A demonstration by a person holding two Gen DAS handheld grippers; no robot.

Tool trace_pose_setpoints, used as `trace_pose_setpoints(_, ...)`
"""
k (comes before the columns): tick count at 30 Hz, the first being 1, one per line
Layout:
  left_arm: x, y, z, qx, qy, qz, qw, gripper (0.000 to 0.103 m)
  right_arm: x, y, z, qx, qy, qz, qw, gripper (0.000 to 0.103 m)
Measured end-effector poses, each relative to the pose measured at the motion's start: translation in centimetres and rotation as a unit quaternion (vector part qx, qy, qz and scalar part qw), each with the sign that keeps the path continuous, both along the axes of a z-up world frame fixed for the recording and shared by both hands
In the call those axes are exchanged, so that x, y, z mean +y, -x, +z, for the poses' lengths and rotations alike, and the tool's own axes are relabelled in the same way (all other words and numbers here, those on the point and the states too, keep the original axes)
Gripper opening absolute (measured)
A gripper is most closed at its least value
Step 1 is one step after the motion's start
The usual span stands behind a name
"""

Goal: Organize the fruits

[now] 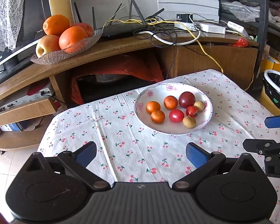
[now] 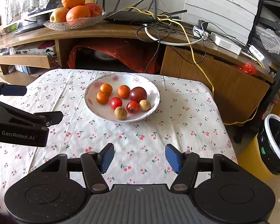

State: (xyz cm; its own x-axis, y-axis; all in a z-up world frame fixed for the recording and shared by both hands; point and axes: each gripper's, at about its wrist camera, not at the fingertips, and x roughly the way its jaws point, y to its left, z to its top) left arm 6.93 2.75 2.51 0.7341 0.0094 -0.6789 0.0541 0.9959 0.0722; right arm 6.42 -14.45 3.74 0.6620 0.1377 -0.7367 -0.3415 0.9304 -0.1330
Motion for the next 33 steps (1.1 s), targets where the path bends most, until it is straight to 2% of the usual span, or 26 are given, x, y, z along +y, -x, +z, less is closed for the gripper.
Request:
trace_pose_setpoints(5, -0.2, 1.7, 0.5, -0.008, -0.002, -0.003, 1.0, 0.103, -0.1, 1.6, 0.4, -0.005, -0.003, 0.002, 1.0, 0.06)
trace_pose_setpoints(18, -0.2, 5.9, 1.3, -0.018, 0.006, -0.004, 0.9998, 0.103, -0.3, 5.5, 1.0, -0.007, -0.01, 0.006, 1.0, 0.061)
trace_pose_setpoints(33, -1.1, 7.9, 1.0, -0.012, 0.006, -0.008, 0.9999, 0.103, -0.5, 6.9, 1.5, -0.014, -0.038, -0.005, 0.999, 0.062)
